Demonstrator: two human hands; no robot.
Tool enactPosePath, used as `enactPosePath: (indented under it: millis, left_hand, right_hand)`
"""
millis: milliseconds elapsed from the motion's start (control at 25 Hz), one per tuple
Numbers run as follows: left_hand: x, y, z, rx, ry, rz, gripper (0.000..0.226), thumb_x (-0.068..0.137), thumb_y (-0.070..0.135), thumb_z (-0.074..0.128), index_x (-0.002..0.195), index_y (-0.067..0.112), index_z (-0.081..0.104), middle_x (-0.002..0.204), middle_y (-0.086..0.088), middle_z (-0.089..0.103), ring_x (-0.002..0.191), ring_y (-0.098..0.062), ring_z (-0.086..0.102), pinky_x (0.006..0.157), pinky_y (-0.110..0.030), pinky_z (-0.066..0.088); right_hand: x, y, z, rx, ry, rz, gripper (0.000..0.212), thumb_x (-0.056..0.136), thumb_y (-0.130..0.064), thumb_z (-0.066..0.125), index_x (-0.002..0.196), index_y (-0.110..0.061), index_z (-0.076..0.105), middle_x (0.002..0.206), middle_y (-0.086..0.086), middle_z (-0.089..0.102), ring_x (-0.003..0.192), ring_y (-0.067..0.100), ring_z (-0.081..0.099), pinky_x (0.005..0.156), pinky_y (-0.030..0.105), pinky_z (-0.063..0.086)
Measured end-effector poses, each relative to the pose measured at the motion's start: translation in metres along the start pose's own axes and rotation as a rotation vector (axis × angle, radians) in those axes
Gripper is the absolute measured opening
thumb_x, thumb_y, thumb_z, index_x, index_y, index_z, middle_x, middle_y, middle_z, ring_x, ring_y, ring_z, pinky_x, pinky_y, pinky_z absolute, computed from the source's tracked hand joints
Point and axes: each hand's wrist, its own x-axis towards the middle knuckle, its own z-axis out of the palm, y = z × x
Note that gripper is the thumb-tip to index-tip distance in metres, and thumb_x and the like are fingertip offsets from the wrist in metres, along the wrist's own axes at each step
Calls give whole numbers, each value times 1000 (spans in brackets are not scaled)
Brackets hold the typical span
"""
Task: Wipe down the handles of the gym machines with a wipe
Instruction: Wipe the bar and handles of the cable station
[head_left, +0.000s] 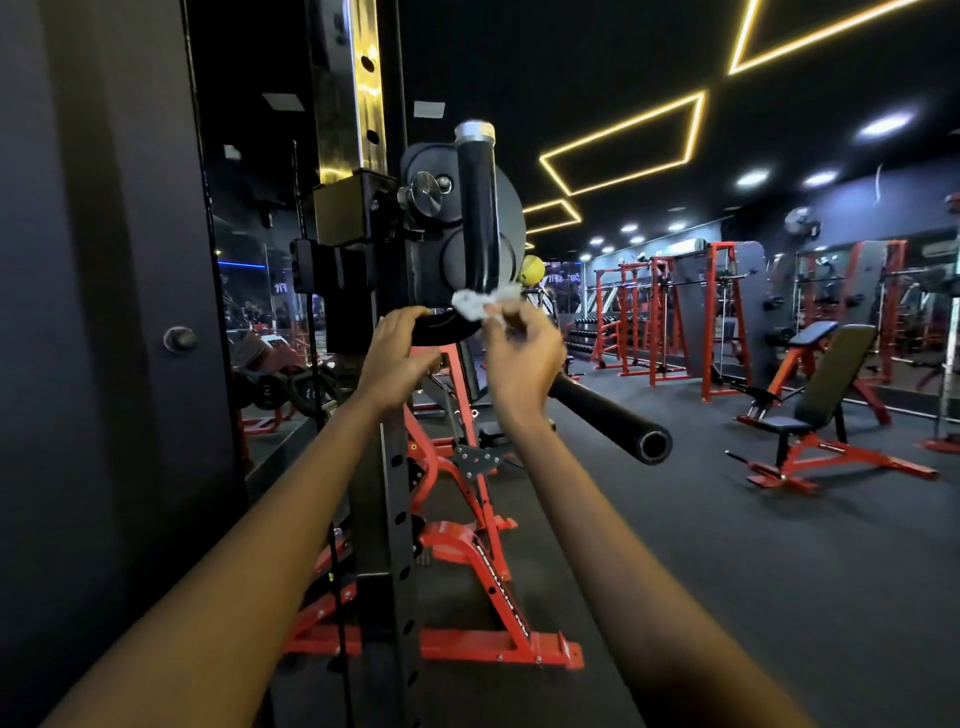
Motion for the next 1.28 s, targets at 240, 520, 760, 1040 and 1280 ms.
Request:
enactPosePath:
  millis: [240,520,760,1040,1280]
  left_hand:
    - [-2,-2,5,-109,95,-1,53,95,41,23,125,9,53,120,0,49,115,-12,40,95,-23,27]
    - [-2,-7,16,-15,205,74,73,85,61,16,121,10,54,114,6,46,110,-7,35,99,-24,25]
    - [-2,-5,18,47,200,58,64,91,54,23,123,8,53,119,-2,50,116,-13,39,99,-22,23]
    - [1,-3,15,59,152,-14,42,103,36,30,126,8,50,125,-8,49,122,-20,38,102,-26,24]
    - [1,-2,16,17,152,-45,39,103,33,28,124,9,51,125,-6,49,125,-22,37,112,-40,24]
  right_hand:
    - [-11,13,19,308,120,60,12,85,2,59,89,-8,62,98,11,63,90,18,62,78,28,53]
    - [-8,23,26,276,149,-119,31,85,-1,58,85,-32,56,94,-10,59,94,19,60,81,46,53]
    - [16,7,21,310,170,-146,18,87,2,58,88,-15,64,86,-12,64,84,-2,63,73,18,51]
    - [87,-60,34,-27,212,-554,11,81,7,61,82,-2,68,80,7,69,69,7,60,63,6,46]
    - [93,-56,41,-243,52,-618,26,88,3,48,106,-1,66,108,17,67,94,24,66,80,31,55]
